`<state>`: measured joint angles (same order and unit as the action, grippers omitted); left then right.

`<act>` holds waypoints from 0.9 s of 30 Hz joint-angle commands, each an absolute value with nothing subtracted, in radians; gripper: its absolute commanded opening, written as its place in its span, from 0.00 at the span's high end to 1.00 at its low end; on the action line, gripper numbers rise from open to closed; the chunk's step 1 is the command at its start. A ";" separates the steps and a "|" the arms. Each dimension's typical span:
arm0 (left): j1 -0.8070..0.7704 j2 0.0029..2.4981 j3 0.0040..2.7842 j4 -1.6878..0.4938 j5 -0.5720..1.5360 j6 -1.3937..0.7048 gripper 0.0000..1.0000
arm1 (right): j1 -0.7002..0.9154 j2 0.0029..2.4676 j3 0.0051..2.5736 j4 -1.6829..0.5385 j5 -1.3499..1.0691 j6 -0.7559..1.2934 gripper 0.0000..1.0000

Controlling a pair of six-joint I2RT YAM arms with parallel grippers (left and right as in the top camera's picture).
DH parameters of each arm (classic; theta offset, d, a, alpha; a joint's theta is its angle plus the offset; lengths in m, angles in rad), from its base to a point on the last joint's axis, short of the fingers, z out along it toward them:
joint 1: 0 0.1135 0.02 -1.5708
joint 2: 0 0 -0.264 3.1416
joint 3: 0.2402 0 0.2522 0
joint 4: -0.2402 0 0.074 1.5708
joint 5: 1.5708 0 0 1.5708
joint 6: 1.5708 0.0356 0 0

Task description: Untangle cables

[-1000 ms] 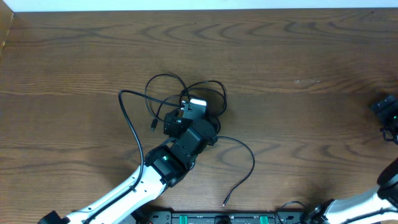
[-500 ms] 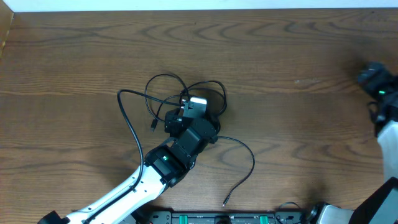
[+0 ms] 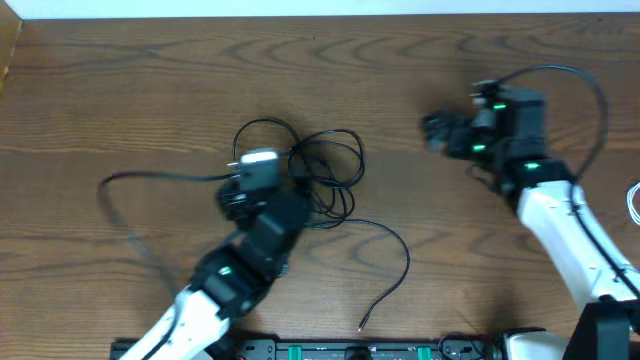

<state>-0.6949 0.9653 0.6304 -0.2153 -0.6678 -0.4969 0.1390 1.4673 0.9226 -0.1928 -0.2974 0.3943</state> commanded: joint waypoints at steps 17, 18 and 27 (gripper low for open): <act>-0.455 0.659 0.639 -0.611 -0.718 -0.720 0.00 | 0.709 1.803 0.929 0.196 -0.291 0.384 0.06; -0.455 0.659 0.639 -0.617 -0.718 -0.720 0.00 | 0.724 1.821 0.929 0.215 -0.290 0.407 0.09; -0.455 0.659 0.639 -0.668 -0.688 -0.720 0.00 | 0.758 1.843 0.934 0.292 -0.242 0.432 0.99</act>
